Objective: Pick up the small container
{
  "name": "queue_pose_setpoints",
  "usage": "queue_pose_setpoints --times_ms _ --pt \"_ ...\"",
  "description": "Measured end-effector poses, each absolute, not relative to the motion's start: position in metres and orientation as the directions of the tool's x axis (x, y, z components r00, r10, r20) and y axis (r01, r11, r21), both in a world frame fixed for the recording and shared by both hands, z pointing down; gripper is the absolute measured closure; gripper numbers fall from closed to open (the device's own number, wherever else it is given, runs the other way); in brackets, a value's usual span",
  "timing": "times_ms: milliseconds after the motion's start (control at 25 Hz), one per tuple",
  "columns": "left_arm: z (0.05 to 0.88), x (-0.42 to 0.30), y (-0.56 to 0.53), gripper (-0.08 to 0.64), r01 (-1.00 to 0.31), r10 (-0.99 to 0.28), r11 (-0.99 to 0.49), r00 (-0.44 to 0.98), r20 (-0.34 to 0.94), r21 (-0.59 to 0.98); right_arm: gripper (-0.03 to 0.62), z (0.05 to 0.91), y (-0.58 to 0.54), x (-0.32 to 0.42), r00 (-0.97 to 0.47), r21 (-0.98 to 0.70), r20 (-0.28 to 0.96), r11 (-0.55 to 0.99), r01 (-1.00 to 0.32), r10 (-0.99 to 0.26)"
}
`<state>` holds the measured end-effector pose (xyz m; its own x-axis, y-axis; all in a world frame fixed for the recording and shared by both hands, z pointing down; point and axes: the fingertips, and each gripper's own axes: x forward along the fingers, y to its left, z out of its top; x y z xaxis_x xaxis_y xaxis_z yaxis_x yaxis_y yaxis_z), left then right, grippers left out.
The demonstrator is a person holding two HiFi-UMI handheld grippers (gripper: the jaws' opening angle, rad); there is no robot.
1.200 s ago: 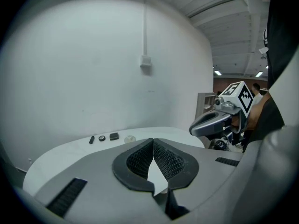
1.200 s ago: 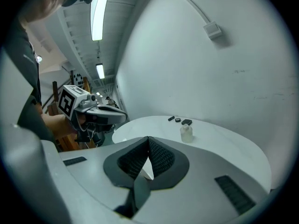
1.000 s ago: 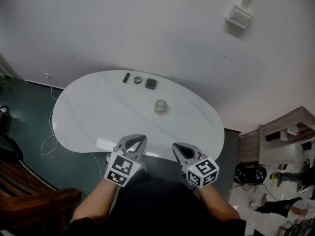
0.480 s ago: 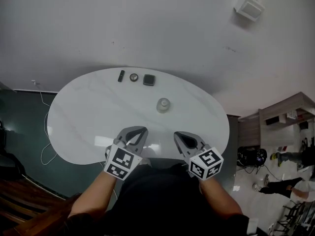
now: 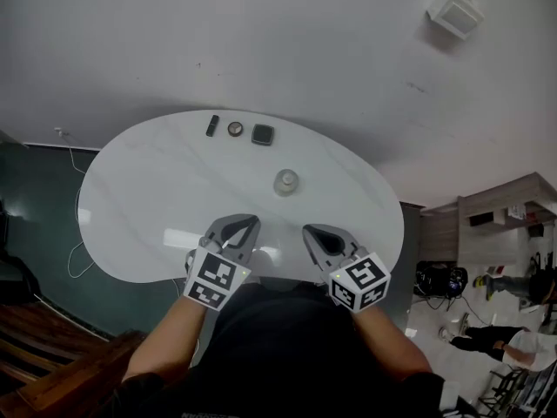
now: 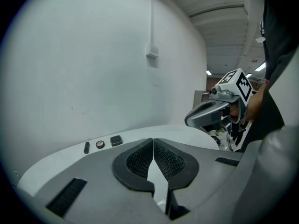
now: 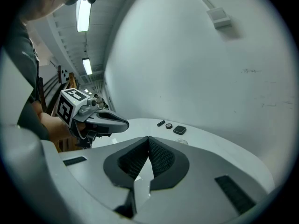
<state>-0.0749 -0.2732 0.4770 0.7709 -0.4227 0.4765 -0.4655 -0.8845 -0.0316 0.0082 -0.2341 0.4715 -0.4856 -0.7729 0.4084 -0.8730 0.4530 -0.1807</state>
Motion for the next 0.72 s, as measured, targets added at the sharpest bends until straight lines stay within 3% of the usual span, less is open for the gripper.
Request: queue_pose_setpoints --times_ms 560,720 --pt "0.503 -0.033 -0.291 0.541 -0.531 -0.493 -0.844 0.713 0.499 -0.075 0.597 0.495 -0.233 0.038 -0.548 -0.207 0.428 0.512 -0.834 -0.719" --pt "0.519 -0.022 -0.304 0.503 -0.521 -0.496 -0.848 0.718 0.489 -0.096 0.597 0.497 -0.23 0.047 -0.548 -0.214 0.43 0.509 -0.834 -0.718"
